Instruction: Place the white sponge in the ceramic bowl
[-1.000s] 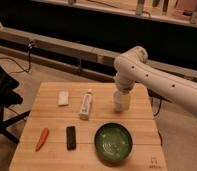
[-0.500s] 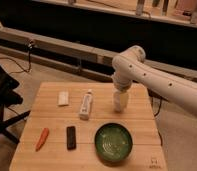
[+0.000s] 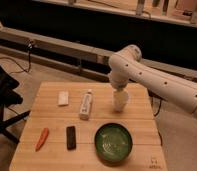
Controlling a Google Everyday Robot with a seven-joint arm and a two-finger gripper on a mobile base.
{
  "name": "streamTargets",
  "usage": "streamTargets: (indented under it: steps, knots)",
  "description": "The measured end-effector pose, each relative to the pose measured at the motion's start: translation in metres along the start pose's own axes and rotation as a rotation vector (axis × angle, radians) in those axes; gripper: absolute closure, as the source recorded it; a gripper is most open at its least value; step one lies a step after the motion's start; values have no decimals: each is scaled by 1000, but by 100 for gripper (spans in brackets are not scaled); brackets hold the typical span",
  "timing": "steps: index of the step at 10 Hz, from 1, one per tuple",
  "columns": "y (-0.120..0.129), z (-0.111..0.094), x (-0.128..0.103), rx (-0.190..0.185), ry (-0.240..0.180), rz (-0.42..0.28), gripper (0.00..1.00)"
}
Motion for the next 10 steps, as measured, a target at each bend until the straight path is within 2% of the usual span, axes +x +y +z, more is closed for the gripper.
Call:
streamTargets:
  steps: [2, 4, 5, 7, 10]
  knots:
    - [-1, 2, -5, 1, 1, -33, 0]
    - [-7, 8, -35, 7, -2, -137, 0]
    - [-11, 12, -59, 10, -3, -193, 0]
    - [-21, 20, -122, 21, -7, -333, 0]
    - [-35, 26, -196, 34, -22, -519, 0]
